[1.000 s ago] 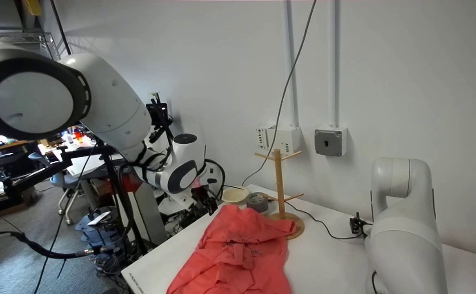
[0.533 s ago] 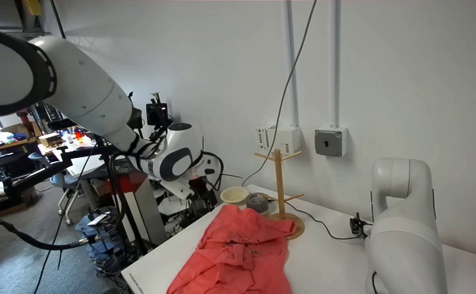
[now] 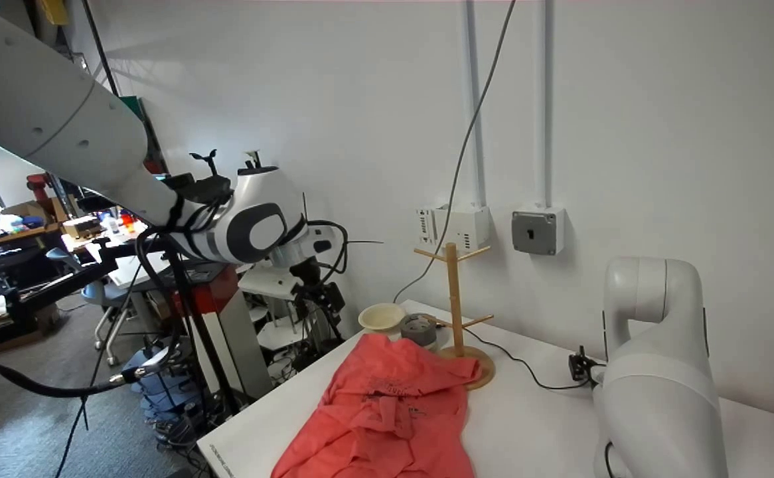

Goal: Position the sweater's sleeves on its chest

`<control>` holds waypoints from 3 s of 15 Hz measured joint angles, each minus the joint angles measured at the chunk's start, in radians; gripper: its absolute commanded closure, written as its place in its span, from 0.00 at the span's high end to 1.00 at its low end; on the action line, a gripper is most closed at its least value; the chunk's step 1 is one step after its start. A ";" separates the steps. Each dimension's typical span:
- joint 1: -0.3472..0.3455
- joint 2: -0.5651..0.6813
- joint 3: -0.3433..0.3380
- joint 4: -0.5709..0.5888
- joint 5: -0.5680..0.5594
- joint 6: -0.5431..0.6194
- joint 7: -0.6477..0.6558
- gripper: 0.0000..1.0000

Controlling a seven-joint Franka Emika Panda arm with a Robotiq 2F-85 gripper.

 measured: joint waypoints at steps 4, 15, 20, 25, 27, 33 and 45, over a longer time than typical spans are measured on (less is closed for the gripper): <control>0.010 -0.091 -0.031 -0.067 -0.003 0.001 -0.052 1.00; 0.011 -0.249 -0.078 -0.199 0.076 0.000 -0.082 1.00; 0.011 -0.249 -0.078 -0.200 0.076 0.000 -0.082 1.00; 0.011 -0.249 -0.078 -0.200 0.076 0.000 -0.082 1.00; 0.011 -0.249 -0.078 -0.200 0.076 0.000 -0.082 1.00; 0.011 -0.249 -0.078 -0.200 0.076 0.000 -0.082 1.00; 0.011 -0.242 -0.089 -0.200 -0.090 0.012 -0.038 1.00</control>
